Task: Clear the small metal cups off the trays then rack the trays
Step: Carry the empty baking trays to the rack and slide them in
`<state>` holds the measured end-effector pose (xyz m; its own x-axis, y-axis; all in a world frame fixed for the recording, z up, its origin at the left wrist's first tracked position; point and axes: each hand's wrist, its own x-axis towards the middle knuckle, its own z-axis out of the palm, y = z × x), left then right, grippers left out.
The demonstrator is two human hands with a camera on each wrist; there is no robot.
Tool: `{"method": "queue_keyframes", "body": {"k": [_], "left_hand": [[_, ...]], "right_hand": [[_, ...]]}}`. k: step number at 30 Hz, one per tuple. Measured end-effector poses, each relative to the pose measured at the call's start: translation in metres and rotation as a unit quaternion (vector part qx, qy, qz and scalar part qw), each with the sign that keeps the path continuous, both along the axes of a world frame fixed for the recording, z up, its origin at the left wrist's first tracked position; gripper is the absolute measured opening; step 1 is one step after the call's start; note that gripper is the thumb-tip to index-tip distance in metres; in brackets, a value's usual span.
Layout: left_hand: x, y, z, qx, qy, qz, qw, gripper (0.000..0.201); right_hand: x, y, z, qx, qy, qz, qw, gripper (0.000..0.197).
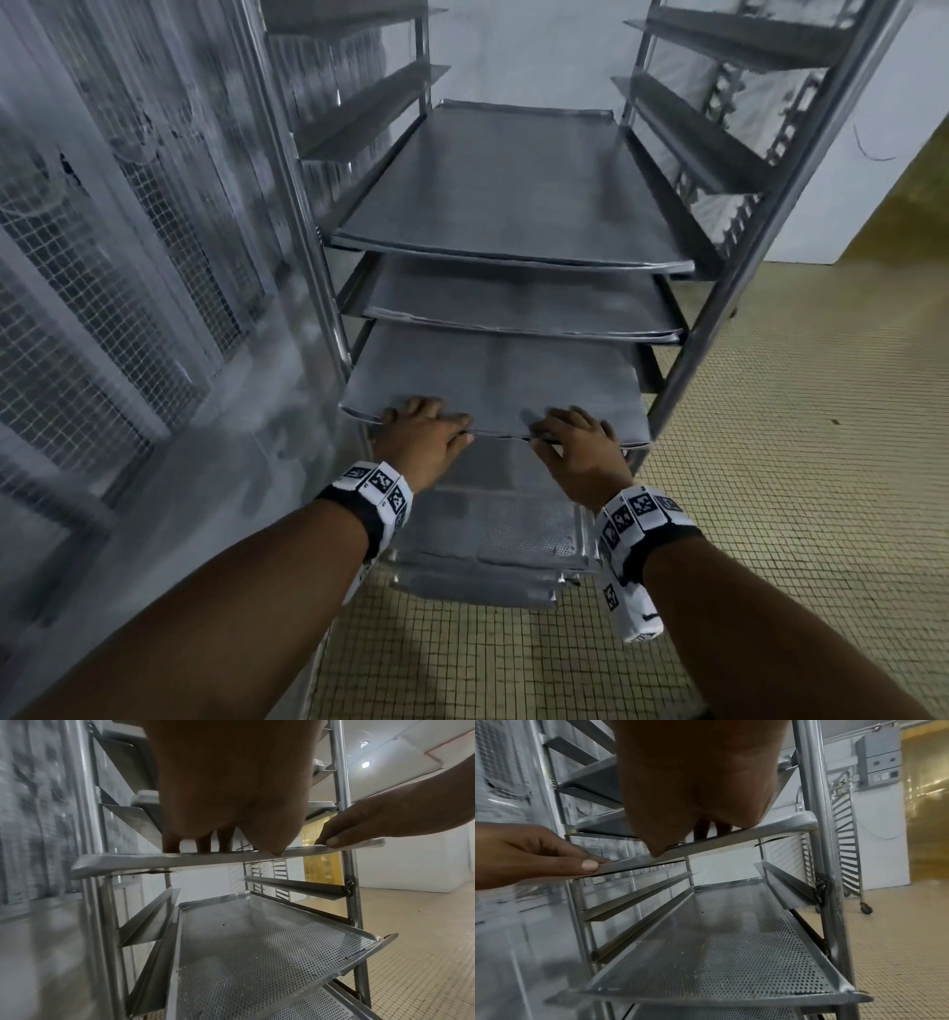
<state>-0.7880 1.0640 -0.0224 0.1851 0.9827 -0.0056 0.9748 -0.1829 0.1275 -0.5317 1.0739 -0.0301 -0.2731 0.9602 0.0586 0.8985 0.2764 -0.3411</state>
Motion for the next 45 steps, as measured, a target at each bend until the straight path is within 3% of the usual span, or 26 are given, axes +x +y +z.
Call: {"method": "queue_keyframes", "body": {"k": [14, 19, 22, 29, 38, 40, 43, 45], "left_hand": [[0.0, 0.066, -0.01, 0.056, 0.024, -0.008, 0.998, 0.044], [0.005, 0.081, -0.018, 0.074, 0.016, 0.001, 0.997, 0.069], [0.007, 0.09, -0.018, 0.076, 0.017, 0.002, 0.997, 0.073], [0.006, 0.106, -0.016, 0.044, 0.004, 0.005, 0.999, 0.047], [0.005, 0.109, -0.006, 0.008, -0.026, -0.004, 1.0, 0.045], [0.002, 0.107, -0.008, -0.004, 0.0, -0.023, 1.0, 0.05], [-0.007, 0.095, -0.014, -0.018, 0.055, -0.053, 0.997, 0.073], [-0.016, 0.082, -0.024, -0.011, 0.054, -0.064, 0.996, 0.084]], "right_hand": [[-0.003, 0.062, -0.012, 0.036, 0.009, -0.048, 0.998, 0.041], [0.0, 0.077, -0.015, 0.037, 0.011, -0.055, 0.998, 0.041], [0.002, 0.085, -0.015, 0.027, 0.014, -0.058, 0.998, 0.041], [0.0, 0.102, -0.01, 0.001, 0.023, -0.067, 0.997, 0.04], [-0.006, 0.103, -0.005, -0.014, 0.021, -0.079, 0.997, 0.04], [-0.009, 0.101, -0.002, -0.014, 0.019, -0.084, 0.996, 0.039], [-0.012, 0.095, 0.0, -0.003, 0.005, -0.081, 0.997, 0.039], [-0.012, 0.083, -0.004, 0.009, -0.011, -0.066, 0.998, 0.042]]}}
